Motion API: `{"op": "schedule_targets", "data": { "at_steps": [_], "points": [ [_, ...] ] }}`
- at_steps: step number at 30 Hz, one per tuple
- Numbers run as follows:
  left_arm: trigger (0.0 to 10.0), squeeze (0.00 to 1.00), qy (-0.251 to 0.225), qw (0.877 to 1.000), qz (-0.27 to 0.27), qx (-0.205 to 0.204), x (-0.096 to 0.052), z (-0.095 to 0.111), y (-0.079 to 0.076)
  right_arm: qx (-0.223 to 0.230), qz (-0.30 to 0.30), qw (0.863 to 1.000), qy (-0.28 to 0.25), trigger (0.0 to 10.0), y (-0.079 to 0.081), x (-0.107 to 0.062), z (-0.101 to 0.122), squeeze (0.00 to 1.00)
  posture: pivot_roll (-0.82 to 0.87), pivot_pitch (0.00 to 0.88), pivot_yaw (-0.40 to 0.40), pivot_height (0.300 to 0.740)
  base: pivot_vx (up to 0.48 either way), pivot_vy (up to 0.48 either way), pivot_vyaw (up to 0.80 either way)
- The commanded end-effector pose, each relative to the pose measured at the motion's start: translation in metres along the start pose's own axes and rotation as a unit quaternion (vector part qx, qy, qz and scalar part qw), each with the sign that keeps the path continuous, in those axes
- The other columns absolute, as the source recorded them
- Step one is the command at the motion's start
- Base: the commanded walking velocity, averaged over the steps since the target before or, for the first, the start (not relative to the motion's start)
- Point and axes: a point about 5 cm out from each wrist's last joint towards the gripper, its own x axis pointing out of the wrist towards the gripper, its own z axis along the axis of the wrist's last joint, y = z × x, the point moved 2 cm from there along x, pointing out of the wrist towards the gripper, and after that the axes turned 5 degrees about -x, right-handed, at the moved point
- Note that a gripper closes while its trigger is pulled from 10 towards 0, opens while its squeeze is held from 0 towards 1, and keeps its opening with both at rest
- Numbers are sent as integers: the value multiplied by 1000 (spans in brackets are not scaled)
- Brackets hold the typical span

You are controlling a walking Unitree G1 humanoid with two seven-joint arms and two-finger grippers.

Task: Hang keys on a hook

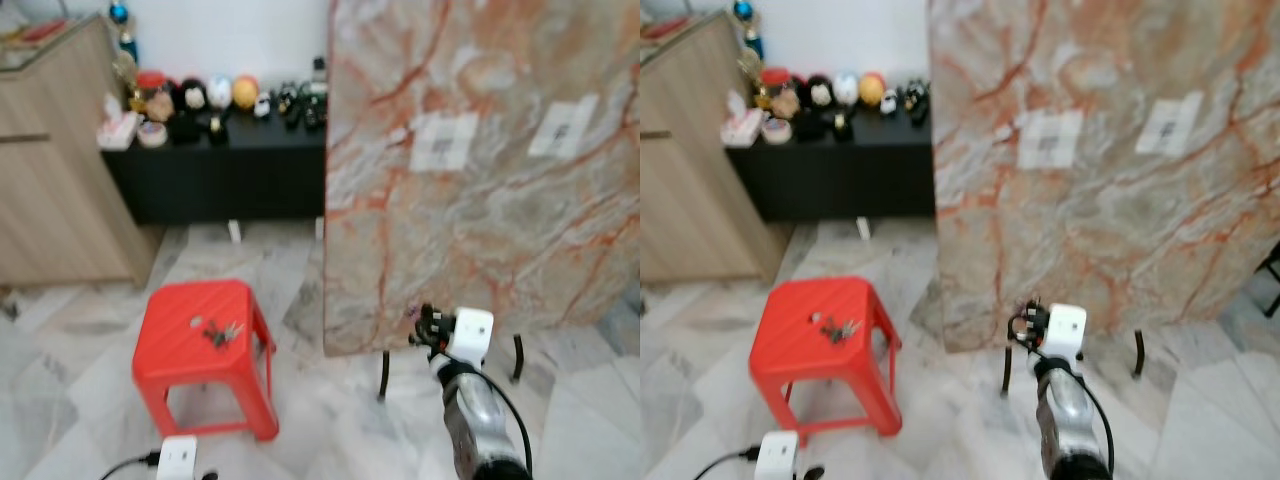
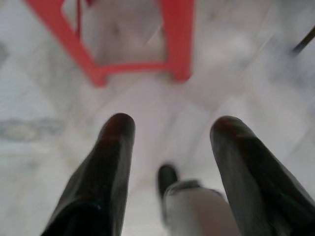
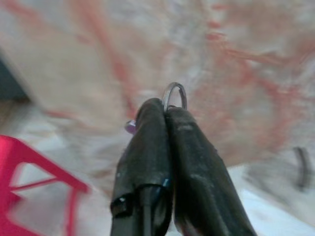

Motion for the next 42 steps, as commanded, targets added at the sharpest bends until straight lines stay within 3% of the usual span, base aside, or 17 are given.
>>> {"op": "schedule_targets", "data": {
  "at_steps": [1, 34, 39, 42],
  "points": [
    [10000, 0, 21, 1000, 15, 6, -4, -11, 14, 9, 19, 1000, -23, 10000, 16, 7, 13, 0, 20, 0, -31, 740, 247, 0, 0],
    [10000, 0, 22, 1000, 19, 0, -5, -14, 10, 15, 13, 999, -33, 10000, 14, 9, 18, 0, 13, 0, -41, 740, 201, 0, 0],
    [10000, 0, 22, 1000, 19, 1, -5, -14, 10, 13, -2, 999, -52, 10000, 10, 10, 26, 0, 13, 0, -41, 740, 0, 0, 0],
    [10000, 0, 23, 1000, 18, 6, -5, -14, 10, 1, -18, 996, -91, 10000, 5, 11, 42, 0, 15, 0, -41, 740, 0, 0, 0]
  ]
}}
